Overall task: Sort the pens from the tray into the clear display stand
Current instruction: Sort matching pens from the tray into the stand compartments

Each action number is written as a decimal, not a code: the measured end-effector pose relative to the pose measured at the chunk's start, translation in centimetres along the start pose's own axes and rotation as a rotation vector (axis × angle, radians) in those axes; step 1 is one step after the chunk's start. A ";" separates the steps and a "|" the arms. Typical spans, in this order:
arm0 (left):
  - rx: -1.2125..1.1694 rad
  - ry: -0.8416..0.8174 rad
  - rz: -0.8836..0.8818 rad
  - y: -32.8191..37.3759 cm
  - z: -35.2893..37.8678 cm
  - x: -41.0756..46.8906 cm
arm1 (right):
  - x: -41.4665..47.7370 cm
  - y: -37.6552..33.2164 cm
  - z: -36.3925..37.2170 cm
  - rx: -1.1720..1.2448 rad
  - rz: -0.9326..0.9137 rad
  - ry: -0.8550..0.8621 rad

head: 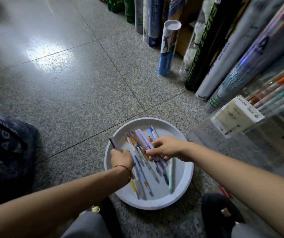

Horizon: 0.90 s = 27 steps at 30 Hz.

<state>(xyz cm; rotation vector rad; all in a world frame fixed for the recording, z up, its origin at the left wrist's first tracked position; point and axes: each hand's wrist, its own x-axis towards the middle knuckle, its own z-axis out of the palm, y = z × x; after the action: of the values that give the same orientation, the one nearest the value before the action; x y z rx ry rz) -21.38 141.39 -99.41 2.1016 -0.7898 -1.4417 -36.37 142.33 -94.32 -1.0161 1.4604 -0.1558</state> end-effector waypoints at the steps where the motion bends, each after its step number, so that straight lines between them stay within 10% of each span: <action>1: -0.122 -0.067 -0.021 2.1 0.1 -0.8 | -1.0 -0.8 -0.5 0.039 -0.032 0.009; 11: -0.131 -0.711 0.439 15.2 5.3 -17.3 | -18.1 -4.3 -6.5 0.212 -0.252 0.505; 17: -0.034 -0.763 0.686 13.3 9.0 -27.7 | -27.9 -0.3 -7.8 0.185 -0.189 0.642; 23: -0.096 -0.851 0.485 10.6 7.4 -32.9 | -33.8 2.5 -5.1 -0.004 0.044 0.556; 27: 0.093 -0.940 0.683 10.0 5.0 -35.1 | -37.4 3.9 -5.3 0.276 -0.028 0.666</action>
<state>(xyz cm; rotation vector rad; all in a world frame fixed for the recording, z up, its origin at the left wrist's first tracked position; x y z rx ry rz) -37.97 157.98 -71.04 0.9031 -1.7136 -1.9254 -49.55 166.48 -68.15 -0.7866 1.9513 -0.7524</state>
